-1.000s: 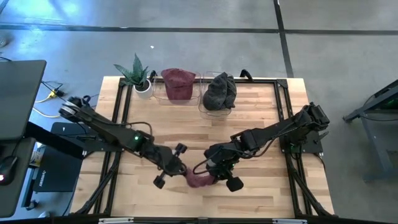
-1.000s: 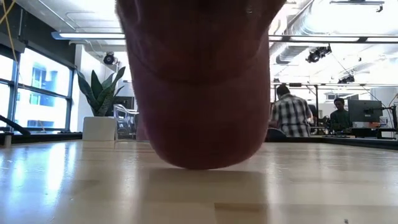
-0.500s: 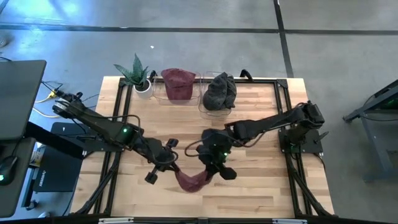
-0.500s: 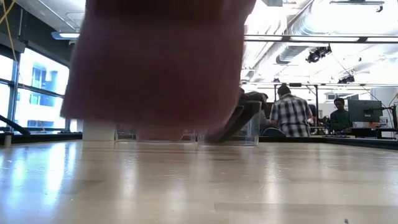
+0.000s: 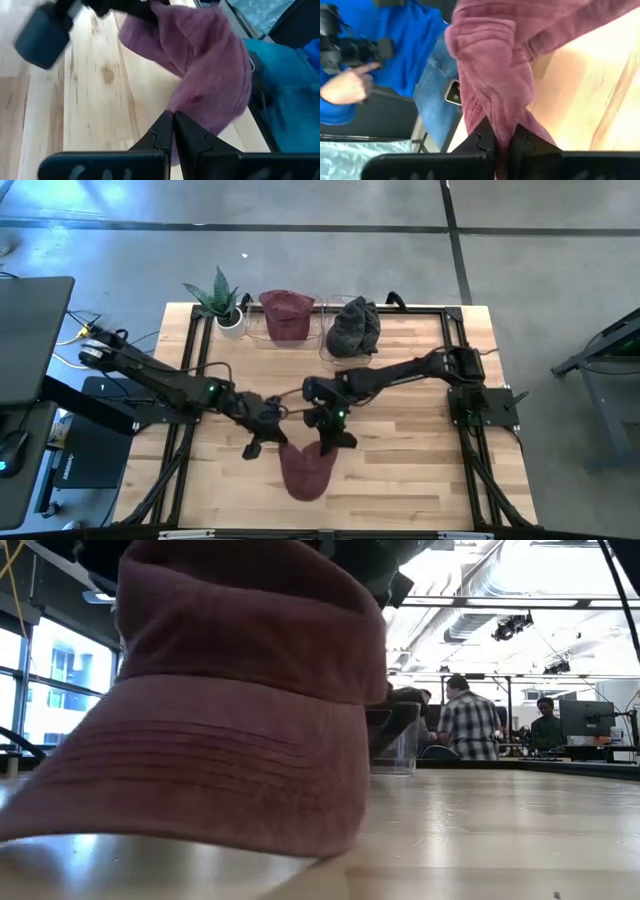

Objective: Pick & Place hat
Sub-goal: Put the red cap into the left transparent bin

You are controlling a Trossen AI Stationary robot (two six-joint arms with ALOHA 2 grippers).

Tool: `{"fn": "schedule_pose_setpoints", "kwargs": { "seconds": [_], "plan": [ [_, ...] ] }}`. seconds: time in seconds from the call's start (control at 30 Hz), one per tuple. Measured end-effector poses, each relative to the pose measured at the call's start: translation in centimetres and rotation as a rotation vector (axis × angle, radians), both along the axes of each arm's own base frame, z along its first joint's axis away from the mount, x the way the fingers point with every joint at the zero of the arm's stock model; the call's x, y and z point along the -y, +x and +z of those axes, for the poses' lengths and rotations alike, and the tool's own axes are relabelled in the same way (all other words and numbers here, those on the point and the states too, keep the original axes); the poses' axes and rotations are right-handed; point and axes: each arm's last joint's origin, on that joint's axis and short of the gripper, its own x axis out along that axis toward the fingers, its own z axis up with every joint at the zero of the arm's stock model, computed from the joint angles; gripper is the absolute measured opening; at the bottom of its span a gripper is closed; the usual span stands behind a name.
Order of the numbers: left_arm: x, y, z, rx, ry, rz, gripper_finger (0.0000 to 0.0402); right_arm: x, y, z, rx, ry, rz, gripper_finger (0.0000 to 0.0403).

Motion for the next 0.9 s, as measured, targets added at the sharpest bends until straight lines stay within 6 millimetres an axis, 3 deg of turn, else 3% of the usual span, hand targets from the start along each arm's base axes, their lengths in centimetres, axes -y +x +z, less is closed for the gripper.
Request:
{"fn": "schedule_pose_setpoints", "kwargs": {
  "seconds": [0.23,0.4,0.63,0.9],
  "plan": [
    [-2.1,0.1,0.2,-0.009,-0.070,-0.055,0.0010,2.3,0.1,0.0,0.013,0.027,-0.017,0.0016],
    [-2.3,0.4,-0.4,-0.042,-0.098,-0.150,0.0024,2.2,-0.1,-0.2,-0.005,0.008,-0.009,0.0068],
    [-2.0,1.3,-1.3,-0.054,-0.139,-0.183,0.0115,1.0,-0.5,-0.5,0.063,-0.075,0.065,0.0146],
    [-1.4,2.8,-2.7,-0.046,-0.187,-0.241,0.0230,0.0,-0.6,-0.4,0.145,-0.060,0.161,0.0157]
  ]
}}
